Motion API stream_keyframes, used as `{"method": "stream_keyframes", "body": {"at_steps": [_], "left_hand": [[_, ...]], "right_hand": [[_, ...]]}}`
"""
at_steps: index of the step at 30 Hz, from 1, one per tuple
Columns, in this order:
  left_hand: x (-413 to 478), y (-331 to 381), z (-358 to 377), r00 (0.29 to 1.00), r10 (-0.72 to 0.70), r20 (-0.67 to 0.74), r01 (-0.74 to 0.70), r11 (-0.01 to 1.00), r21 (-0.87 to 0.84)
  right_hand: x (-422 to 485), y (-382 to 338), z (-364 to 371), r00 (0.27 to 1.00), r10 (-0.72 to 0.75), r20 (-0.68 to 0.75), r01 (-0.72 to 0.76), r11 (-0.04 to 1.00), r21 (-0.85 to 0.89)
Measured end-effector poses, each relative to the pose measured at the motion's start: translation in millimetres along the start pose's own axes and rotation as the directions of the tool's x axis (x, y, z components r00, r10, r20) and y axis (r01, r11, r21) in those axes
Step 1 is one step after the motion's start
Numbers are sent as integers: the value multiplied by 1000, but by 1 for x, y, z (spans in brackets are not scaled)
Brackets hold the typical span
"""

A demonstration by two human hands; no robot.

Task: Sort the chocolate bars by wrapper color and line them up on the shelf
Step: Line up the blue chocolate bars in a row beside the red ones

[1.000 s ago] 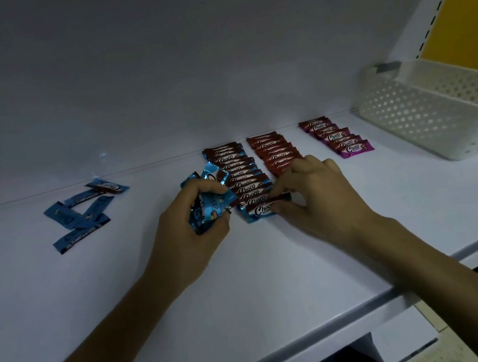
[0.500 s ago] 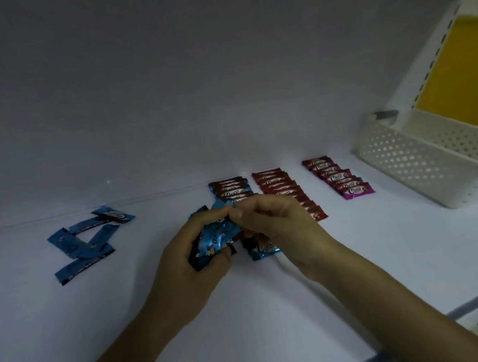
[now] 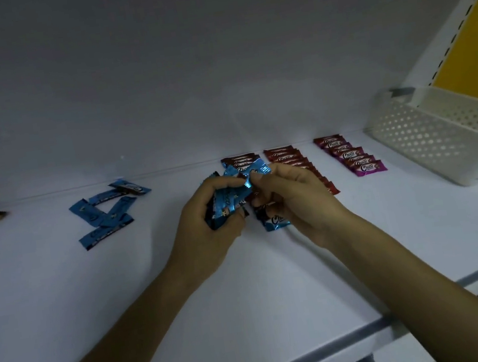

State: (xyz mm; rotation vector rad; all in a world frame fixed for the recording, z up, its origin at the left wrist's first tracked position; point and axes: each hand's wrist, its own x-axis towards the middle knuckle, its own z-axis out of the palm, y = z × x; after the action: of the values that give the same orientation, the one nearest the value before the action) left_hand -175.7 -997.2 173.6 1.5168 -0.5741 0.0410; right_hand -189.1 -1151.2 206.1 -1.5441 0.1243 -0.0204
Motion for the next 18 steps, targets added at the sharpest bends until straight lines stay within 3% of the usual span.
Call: {"method": "stream_keyframes", "body": {"at_steps": [7, 15, 17, 18], "left_hand": [[2, 1, 0, 993, -42, -111, 37, 998, -47], [-3, -5, 5, 997, -56, -44, 58, 997, 43], [-4, -6, 6, 998, -53, -34, 55, 997, 55], [-4, -7, 6, 998, -54, -35, 56, 997, 57]], "right_hand": [[-6, -2, -12, 993, -3, -115, 20, 988, 150], [-36, 4, -30, 977, -166, -136, 170, 985, 23], [-44, 11, -37, 948, -299, -104, 276, 942, -193], [-46, 18, -42, 911, -407, -62, 340, 830, -443]]}}
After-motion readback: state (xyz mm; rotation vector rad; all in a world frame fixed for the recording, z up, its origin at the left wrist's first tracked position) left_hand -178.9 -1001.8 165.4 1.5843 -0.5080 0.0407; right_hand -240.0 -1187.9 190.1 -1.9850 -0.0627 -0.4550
